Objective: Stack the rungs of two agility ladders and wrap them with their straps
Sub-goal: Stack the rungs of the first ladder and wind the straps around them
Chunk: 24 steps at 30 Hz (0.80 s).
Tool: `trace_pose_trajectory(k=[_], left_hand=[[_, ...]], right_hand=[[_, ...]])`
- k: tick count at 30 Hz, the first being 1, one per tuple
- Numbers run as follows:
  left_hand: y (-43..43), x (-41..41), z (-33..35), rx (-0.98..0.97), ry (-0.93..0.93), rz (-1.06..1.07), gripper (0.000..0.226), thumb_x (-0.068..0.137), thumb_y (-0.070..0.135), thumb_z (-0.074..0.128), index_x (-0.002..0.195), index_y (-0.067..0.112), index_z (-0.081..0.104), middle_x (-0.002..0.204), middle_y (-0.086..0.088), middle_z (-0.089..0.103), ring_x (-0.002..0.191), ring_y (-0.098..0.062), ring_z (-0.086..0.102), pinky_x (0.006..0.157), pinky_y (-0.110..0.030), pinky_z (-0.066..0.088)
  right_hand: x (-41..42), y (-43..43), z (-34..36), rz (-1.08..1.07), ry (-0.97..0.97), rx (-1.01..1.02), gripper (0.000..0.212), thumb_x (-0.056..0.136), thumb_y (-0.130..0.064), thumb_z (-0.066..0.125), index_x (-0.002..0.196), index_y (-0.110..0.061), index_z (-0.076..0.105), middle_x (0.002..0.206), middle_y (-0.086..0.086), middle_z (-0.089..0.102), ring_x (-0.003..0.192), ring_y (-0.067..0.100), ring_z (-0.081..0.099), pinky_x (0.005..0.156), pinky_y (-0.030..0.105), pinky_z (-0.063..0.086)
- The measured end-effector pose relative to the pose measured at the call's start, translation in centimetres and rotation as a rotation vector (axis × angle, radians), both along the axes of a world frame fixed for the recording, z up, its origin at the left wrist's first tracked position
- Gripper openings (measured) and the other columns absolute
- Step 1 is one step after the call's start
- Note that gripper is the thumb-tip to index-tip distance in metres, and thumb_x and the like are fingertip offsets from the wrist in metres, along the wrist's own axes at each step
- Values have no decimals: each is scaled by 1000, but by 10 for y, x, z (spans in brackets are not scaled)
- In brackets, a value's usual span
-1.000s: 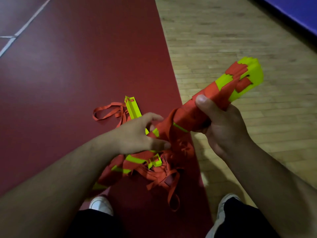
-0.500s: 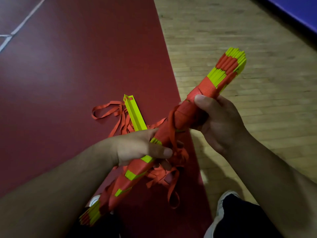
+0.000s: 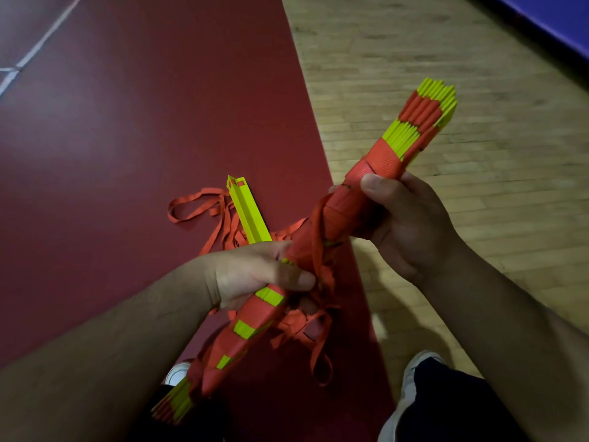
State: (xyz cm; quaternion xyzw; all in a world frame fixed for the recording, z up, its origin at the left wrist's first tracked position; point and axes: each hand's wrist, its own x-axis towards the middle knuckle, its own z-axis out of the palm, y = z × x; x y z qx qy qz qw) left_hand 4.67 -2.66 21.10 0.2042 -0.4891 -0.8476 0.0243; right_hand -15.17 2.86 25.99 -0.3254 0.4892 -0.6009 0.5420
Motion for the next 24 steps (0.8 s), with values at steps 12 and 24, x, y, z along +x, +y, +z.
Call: trace_pose_trajectory(k=[12,24], left_hand=[[-4,-6,10,238,-25,161,48,87,38,42,97,7,77,93,-12,75,82,-24,73,70,-29,57],[-12,4,14,-654,-148,-31,65,86,-23,46,76,36,72,64,6,52,60,-4,47,58,-21,42]], right_hand=[[-10,-3,-1,18,-44,-77,19,83,-18,59,98,-7,61,91,18,72,83,28,72,67,42,60],[-15,-2,3,67,-33,-120,18,82,-19,53,94,-11,65,86,16,75,90,42,67,86,59,56]])
